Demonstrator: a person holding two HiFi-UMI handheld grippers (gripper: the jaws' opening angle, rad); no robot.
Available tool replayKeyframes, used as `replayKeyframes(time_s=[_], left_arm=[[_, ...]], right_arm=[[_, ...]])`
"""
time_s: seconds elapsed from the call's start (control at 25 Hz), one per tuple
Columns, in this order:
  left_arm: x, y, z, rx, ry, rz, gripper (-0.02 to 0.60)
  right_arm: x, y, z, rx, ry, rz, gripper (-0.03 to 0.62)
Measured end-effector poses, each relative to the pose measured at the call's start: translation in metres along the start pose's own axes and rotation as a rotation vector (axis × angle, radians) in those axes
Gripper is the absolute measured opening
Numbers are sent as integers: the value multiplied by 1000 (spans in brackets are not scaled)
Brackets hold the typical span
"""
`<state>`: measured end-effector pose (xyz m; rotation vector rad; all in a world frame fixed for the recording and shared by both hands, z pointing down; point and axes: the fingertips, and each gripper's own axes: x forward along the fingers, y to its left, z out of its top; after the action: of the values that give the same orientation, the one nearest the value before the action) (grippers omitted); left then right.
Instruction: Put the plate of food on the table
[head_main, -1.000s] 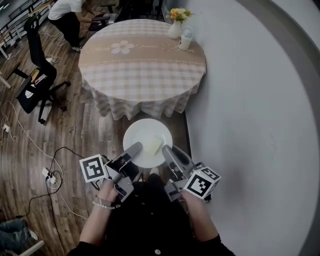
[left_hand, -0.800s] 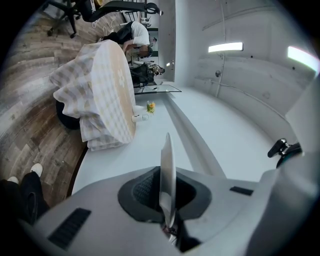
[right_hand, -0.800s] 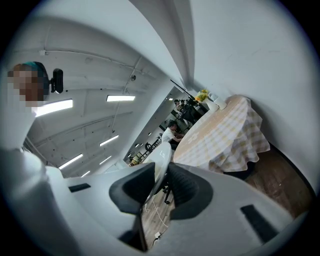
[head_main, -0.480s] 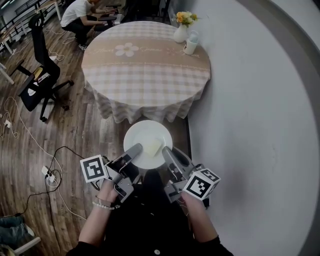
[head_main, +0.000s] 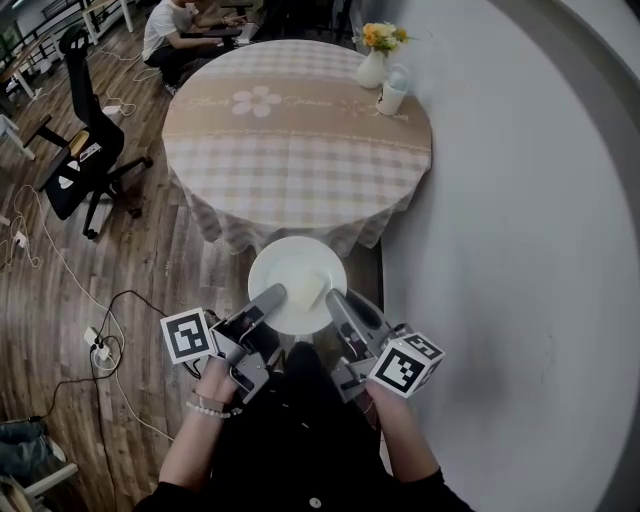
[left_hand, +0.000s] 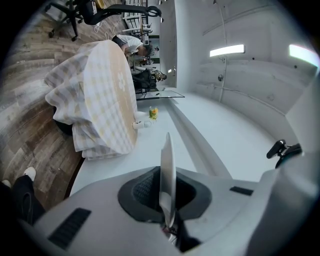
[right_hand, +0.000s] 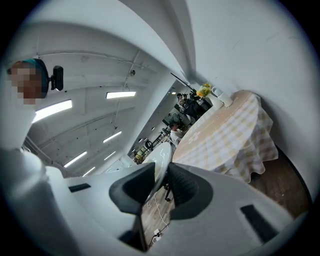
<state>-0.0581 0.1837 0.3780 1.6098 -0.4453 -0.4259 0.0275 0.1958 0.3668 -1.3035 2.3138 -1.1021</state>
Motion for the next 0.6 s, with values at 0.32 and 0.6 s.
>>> replayKeyframes(time_s=[0.32,0.6], left_arm=[[36,2,24,2,-54,15,11],[62,4,46,7,-102,28,11]], right_arm=[[26,-25,32,2,40,43,63],[49,-44,56,4,75,83,63]])
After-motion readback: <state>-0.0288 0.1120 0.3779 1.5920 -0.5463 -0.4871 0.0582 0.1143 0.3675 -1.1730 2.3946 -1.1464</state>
